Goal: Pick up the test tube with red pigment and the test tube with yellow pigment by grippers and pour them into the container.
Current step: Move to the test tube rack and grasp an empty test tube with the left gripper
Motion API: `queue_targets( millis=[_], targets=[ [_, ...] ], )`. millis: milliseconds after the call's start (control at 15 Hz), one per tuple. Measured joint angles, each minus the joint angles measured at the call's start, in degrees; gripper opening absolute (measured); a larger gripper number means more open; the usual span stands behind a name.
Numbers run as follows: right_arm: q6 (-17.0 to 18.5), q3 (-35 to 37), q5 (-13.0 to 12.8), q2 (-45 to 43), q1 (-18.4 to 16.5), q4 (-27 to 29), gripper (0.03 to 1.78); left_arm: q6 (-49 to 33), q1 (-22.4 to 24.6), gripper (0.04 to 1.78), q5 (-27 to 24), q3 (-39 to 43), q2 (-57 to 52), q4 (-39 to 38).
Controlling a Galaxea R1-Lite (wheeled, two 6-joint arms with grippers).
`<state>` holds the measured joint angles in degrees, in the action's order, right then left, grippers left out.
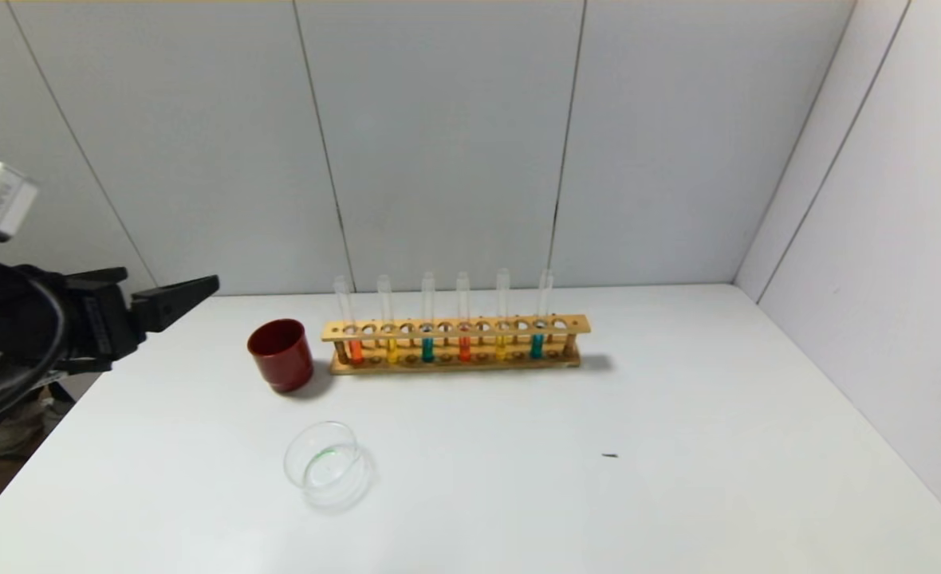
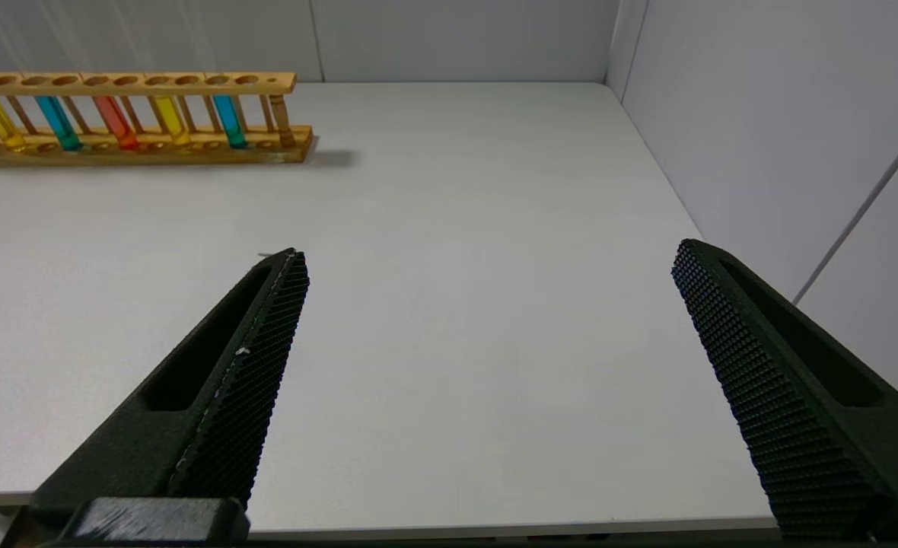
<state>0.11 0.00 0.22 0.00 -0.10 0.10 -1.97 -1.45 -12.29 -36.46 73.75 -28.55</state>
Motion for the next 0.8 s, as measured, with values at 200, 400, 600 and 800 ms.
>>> queue_targets(
  millis=[200,400,600,800],
  targets=[
    [0.0,0.0,0.0,0.0,0.0,0.0,1.75,-0.6,-1.4,1.75,-0.2,-0.7,12.4,-11.1],
    [0.0,0.0,0.0,0.0,0.0,0.0,1.75,-0.9,-2.5,1.75,-0.3,-2.8,22.2,-18.3],
    [0.0,0.0,0.0,0.0,0.0,0.0,1.75,-0.9,-3.2,1.75,-0.4,-6.4,28.8,-19.1],
    [0.0,0.0,0.0,0.0,0.0,0.0,1.75,-0.9,-4.1,1.75,-0.2,-10.2,34.0,-19.2]
  ],
)
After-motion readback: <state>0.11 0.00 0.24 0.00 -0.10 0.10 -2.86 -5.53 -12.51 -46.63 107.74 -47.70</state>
